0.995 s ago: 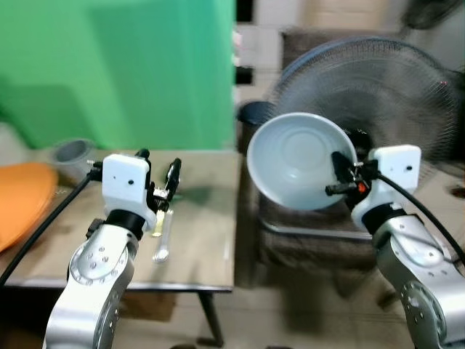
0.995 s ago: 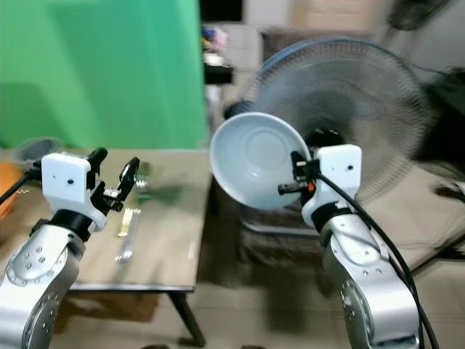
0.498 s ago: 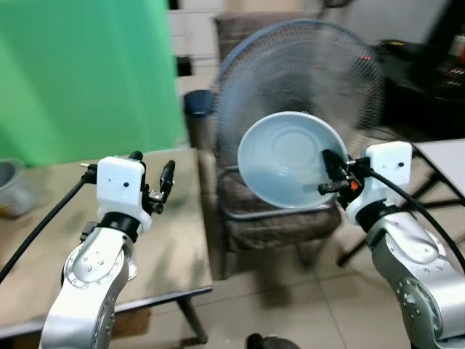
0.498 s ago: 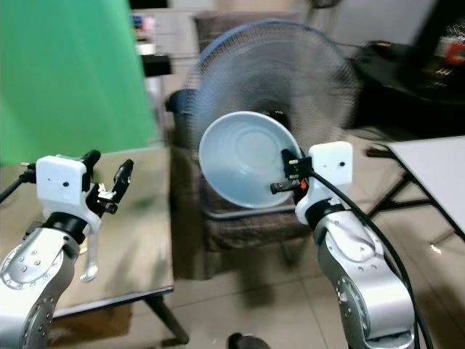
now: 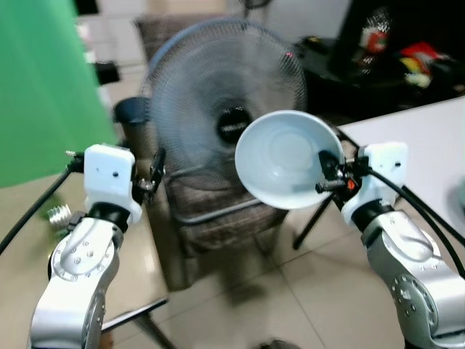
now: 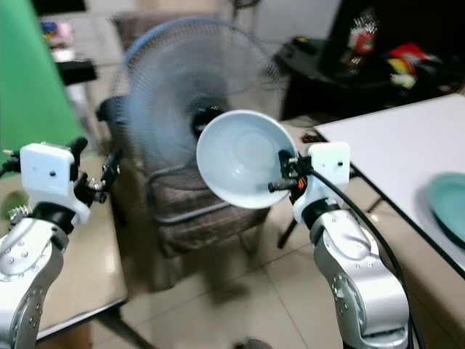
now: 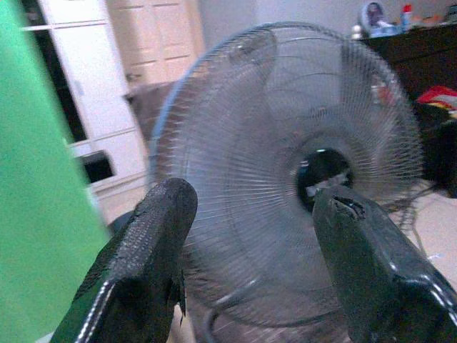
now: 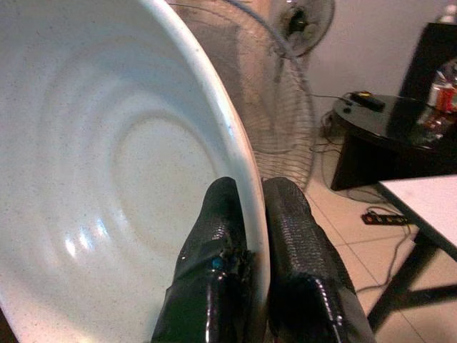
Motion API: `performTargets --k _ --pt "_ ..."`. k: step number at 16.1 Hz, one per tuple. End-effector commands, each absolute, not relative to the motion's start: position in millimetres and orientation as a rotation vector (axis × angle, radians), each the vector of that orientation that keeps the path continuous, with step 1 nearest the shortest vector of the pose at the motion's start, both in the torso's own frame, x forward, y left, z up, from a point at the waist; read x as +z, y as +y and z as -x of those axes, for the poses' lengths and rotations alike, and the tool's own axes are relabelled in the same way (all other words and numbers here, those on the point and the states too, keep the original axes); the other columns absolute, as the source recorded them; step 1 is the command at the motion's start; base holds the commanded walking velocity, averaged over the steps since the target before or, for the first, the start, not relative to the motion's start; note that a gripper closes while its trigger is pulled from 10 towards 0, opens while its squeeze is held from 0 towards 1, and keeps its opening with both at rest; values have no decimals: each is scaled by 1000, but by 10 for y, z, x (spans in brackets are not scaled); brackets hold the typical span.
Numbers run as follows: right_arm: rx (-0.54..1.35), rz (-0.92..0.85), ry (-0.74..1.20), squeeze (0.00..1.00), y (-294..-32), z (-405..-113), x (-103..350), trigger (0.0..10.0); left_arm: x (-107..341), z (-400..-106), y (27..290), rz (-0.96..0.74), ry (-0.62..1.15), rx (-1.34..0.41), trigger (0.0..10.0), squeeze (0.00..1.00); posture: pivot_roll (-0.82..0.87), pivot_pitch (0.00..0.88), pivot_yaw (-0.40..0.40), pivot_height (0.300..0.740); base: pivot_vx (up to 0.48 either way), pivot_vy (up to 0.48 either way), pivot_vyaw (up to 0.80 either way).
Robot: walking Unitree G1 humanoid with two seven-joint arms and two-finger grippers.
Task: Setting the table
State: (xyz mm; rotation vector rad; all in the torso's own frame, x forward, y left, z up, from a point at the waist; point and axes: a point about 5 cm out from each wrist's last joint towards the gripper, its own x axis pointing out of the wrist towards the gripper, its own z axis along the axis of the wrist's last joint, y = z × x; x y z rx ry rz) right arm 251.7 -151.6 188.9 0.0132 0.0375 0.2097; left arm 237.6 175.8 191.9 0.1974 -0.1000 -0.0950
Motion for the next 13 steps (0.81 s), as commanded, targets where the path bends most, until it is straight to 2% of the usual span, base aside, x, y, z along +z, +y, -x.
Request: performTargets --k 1,3,5,9,11,13 --pt "180 -8 24 0 -1586 -2520 1931 10000 1927 -2398 1698 -186 -105 -109 10000 0 20 0 -25 740 0 0 -800" --pt "125 71 23 0 -1652 -2546 1940 10000 1875 -2436 1714 -147 -91 -44 10000 0 3 0 -23 740 0 0 -800" --pt "91 59 42 0 -1710 -2533 1913 10000 1899 -2477 1731 -117 -139 80 10000 0 -5 0 -14 740 0 0 -800" --pt "28 37 42 0 -1798 -2525 1930 10000 1965 -2552 1735 -27 -220 162 10000 0 -29 0 -4 740 0 0 -800" --pt "23 16 35 0 -1790 -2522 1937 10000 1967 -2581 1775 17 -231 197 10000 0 -34 0 9 740 0 0 -800" --pt "20 5 23 0 -1776 -2524 1961 10000 1931 -2591 1759 62 -175 105 10000 0 -40 0 20 740 0 0 -800"
